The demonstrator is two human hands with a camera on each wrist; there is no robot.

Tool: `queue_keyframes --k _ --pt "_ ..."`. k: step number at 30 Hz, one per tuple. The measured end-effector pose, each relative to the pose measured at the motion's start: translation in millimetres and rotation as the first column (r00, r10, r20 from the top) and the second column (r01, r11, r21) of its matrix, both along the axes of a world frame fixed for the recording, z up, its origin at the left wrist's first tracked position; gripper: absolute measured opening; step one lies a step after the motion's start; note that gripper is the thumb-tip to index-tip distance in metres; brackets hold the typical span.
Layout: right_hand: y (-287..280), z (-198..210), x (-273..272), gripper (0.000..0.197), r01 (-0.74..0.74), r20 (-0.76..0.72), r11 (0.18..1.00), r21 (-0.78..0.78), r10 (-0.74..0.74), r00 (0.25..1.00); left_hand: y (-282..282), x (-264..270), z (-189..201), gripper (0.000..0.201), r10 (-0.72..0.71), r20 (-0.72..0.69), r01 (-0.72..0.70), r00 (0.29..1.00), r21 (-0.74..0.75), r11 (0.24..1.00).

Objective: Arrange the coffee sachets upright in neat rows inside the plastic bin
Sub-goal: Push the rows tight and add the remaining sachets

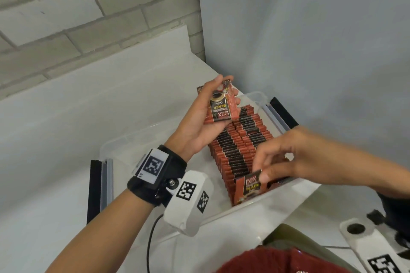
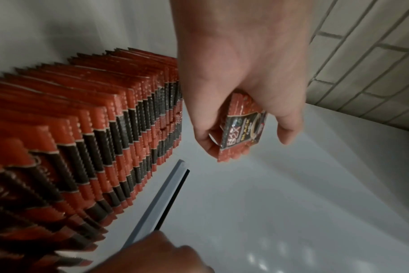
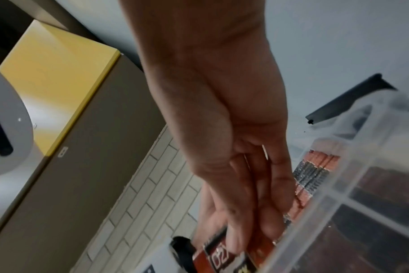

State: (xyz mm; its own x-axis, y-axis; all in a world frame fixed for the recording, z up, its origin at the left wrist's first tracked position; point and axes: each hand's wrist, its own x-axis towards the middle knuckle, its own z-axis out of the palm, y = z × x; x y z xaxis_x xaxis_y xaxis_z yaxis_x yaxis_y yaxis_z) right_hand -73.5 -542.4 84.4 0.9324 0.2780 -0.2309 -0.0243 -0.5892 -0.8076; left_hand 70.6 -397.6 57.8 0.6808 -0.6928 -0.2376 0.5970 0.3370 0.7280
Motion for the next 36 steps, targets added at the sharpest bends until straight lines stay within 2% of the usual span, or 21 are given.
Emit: queue_keyframes --k 5,9,18,25,26,28,31,34,36 --pt "6 -18 4 0.011 -0.144 -0.082 0.974 -0.172 0.132 0.988 1 -2 2 0.014 0.025 -0.019 -0.024 1.0 0.028 0.999" --pt "10 -22 9 0.01 -0.197 -0.032 0.939 -0.28 0.196 0.98 2 -3 3 0.011 0.03 -0.025 -0.03 0.999 0.005 1.0" --pt "14 -22 13 0.006 -0.205 -0.064 0.945 -0.253 0.196 0.979 1 -4 4 0.009 0.057 -0.058 -0.056 0.997 0.004 0.998" --pt "5 -18 16 0.008 -0.211 -0.067 0.953 -0.22 0.201 0.977 1 -3 2 0.004 0.033 0.002 -0.033 0.999 0.032 0.999" --pt "2 -16 19 0.007 -0.162 -0.031 0.967 -0.197 0.159 0.987 1 -3 2 0.004 0.018 0.022 -0.018 1.0 0.022 1.0" --pt "-3 -9 23 0.012 0.035 0.062 0.995 -0.093 -0.029 0.998 0 -2 0 0.004 -0.004 0.056 0.005 0.998 -0.006 1.0" --pt "-7 -6 30 0.04 0.338 0.099 0.936 0.1 -0.348 0.932 -1 -2 -1 0.012 0.007 0.095 -0.005 0.995 -0.022 1.0" --pt "-3 -8 35 0.048 0.448 0.059 0.863 0.233 -0.473 0.879 -1 -3 -1 0.01 0.001 0.129 0.0 0.992 -0.013 1.0" --pt "-1 -9 38 0.037 0.486 0.037 0.814 0.318 -0.523 0.852 -1 -4 -2 0.012 -0.004 0.138 0.006 0.99 -0.014 1.0"
